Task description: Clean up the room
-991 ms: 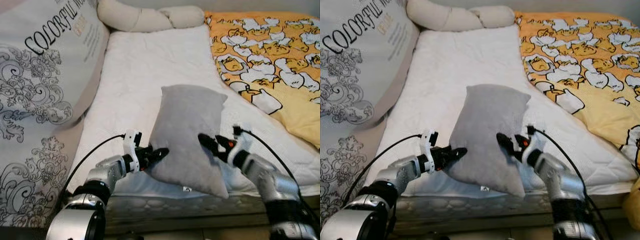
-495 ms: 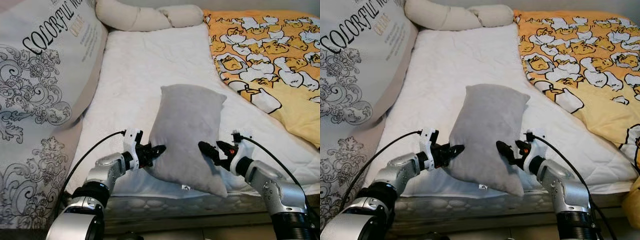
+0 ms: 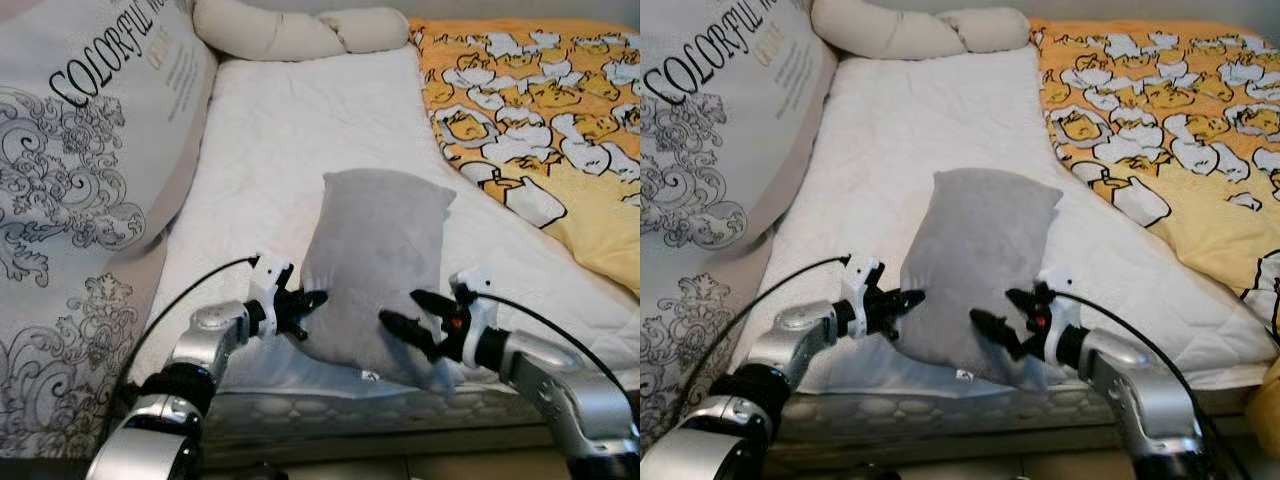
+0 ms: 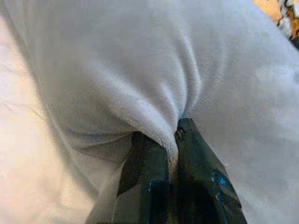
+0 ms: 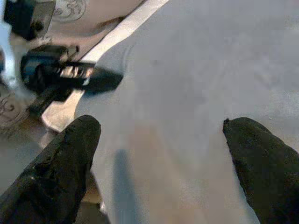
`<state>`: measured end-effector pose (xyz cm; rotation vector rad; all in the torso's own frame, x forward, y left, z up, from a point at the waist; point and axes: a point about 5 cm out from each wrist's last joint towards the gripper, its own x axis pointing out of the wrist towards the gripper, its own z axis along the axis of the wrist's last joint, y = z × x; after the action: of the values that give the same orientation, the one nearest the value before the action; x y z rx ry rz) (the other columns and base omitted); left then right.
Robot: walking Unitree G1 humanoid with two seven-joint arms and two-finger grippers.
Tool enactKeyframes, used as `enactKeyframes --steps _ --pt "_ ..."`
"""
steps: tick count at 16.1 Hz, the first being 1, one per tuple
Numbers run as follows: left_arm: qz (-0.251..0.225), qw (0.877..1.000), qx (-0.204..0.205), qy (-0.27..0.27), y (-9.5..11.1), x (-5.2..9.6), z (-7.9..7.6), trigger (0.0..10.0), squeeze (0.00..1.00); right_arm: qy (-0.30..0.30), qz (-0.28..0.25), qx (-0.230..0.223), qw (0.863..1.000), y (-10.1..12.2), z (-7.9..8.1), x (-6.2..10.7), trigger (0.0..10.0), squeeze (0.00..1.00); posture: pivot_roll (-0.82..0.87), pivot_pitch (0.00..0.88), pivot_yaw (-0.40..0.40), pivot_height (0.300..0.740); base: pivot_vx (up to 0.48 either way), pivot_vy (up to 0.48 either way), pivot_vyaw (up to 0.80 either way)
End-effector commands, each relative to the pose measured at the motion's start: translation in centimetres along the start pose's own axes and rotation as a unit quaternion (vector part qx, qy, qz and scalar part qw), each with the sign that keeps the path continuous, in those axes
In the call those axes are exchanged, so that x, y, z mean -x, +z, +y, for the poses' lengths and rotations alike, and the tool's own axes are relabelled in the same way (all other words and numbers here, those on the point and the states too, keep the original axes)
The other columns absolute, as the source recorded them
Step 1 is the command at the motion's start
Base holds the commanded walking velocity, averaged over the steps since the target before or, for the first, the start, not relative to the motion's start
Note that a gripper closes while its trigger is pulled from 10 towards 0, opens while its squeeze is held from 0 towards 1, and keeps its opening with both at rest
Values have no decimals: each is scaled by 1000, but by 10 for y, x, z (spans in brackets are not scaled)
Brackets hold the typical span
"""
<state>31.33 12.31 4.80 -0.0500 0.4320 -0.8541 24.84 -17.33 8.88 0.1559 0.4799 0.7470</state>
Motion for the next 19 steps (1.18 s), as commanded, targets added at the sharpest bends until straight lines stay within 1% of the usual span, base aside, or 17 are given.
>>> enactKeyframes --steps 1,2,3,4,5,7,8,9,10,11,12,13,14,16,17,18,19 --pt "-4 999 -33 10 9 1 3 0 0 13 -1 10 1000 4 5 0 10000 0 -91 0 87 740 0 0 0" --pt "-10 994 -104 35 26 5 12 0 0 3 -2 15 1000 5 3 1 10000 0 -85 0 87 740 0 0 0" --pt "-16 987 -148 54 39 9 19 0 0 -1 -4 16 1000 5 2 2 10000 0 -80 0 86 740 0 0 0" --pt "-29 972 -217 83 62 16 28 0 0 -3 -6 17 1000 6 2 1 10000 0 -72 0 84 740 0 0 0" --pt "-53 957 -259 117 89 25 38 0 0 2 -7 19 1000 7 5 -1 10000 0 -64 0 81 740 0 0 0" --pt "-87 936 -304 155 122 39 47 0 0 14 -6 22 1000 8 8 -5 10000 0 -46 0 74 740 0 0 0" --pt "-96 930 -314 164 130 42 49 0 0 16 -7 23 1000 9 9 -6 10000 0 -46 0 74 740 0 0 0" --pt "-119 917 -330 189 147 52 54 0 0 19 -8 26 999 11 9 -8 10000 0 -34 0 70 740 0 0 0" --pt "-128 912 -336 200 153 56 56 0 0 19 -9 27 999 11 10 -9 10000 0 -33 0 70 740 0 0 0" --pt "-146 896 -341 243 164 70 65 0 0 20 -14 29 999 15 10 -12 10000 0 -24 0 67 740 0 0 0" --pt "-143 893 -332 270 164 79 73 0 0 23 -16 31 999 16 11 -13 10000 0 -22 0 67 740 0 0 0" --pt "-116 893 -317 296 153 89 84 0 0 28 -17 33 999 17 13 -15 10000 0 -22 0 68 740 0 0 0" --pt "-89 898 -296 311 141 97 92 0 0 34 -17 35 999 18 15 -16 10000 0 -21 0 68 740 0 0 0" --pt "-74 899 -282 327 131 104 98 0 0 36 -17 37 999 19 16 -16 10000 0 -20 0 69 740 0 0 0" --pt "-58 905 -242 346 116 116 105 0 0 42 -19 39 998 20 17 -16 10000 0 -14 0 69 740 0 0 0" --pt "-42 907 -206 366 102 128 111 0 0 50 -19 42 998 22 18 -16 10000 0 -11 0 68 740 0 0 0" --pt "-39 892 -190 409 93 144 117 0 0 56 -20 48 997 24 19 -17 10000 0 -7 0 66 740 0 0 0"
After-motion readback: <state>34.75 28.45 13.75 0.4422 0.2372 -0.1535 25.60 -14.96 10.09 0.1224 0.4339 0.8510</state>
